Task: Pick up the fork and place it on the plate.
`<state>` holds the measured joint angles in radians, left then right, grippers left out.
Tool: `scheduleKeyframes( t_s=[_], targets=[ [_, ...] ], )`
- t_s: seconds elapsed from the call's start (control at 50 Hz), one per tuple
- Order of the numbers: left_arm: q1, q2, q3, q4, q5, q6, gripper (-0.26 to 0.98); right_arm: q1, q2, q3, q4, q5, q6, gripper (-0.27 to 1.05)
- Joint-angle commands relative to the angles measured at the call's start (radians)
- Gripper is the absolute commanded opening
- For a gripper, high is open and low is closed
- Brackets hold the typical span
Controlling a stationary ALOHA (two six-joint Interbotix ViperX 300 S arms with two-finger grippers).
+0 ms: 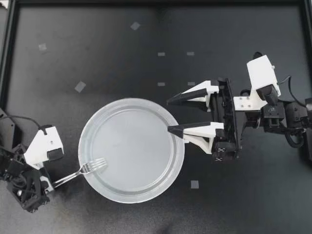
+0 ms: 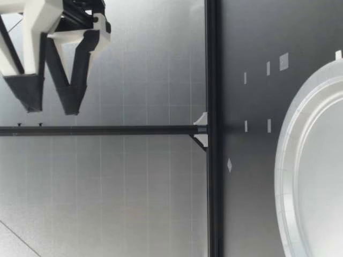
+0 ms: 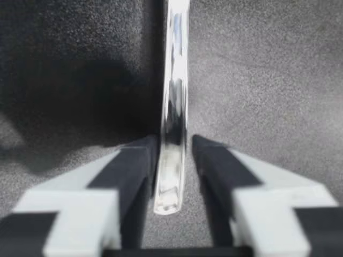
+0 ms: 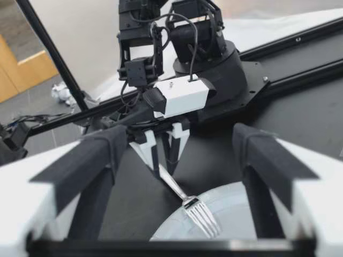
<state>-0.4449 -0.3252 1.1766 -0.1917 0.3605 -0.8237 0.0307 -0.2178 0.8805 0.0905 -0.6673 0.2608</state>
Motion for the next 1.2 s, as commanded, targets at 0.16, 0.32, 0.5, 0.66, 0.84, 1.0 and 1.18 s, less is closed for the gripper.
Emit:
scheduleKeyframes(
  t_s=[0.16, 0.32, 0.5, 0.66, 0.84, 1.0, 1.18],
  targets=[
    [-0.003, -0.006, -0.029, -0.002, -0.005, -0.002, 0.54, 0.003, -0.015, -0.011, -0.002, -0.009, 0.002, 0.78],
    [-0.003, -0.055, -0.071, 0.023, -0.017, 0.015, 0.54, 0.002, -0.014, -0.012, -0.002, -0.009, 0.002, 0.78],
    [0.031, -0.173, -0.166, 0.16, -0.083, 0.038, 0.54, 0.003, -0.034, -0.025, -0.009, 0.02, -0.002, 0.75],
    [0.114, -0.278, -0.229, 0.318, -0.143, 0.063, 0.54, 0.002, -0.084, -0.048, -0.06, 0.17, -0.009, 0.66],
    [0.236, -0.37, -0.201, 0.508, -0.296, 0.112, 0.54, 0.002, -0.189, -0.061, -0.147, 0.436, -0.051, 0.52],
    [0.337, -0.38, -0.127, 0.571, -0.431, 0.199, 0.54, 0.002, -0.253, -0.037, -0.16, 0.612, -0.118, 0.4],
    [0.416, -0.379, -0.035, 0.569, -0.58, 0.377, 0.53, 0.002, -0.267, 0.057, -0.16, 0.54, -0.144, 0.26]
  ],
)
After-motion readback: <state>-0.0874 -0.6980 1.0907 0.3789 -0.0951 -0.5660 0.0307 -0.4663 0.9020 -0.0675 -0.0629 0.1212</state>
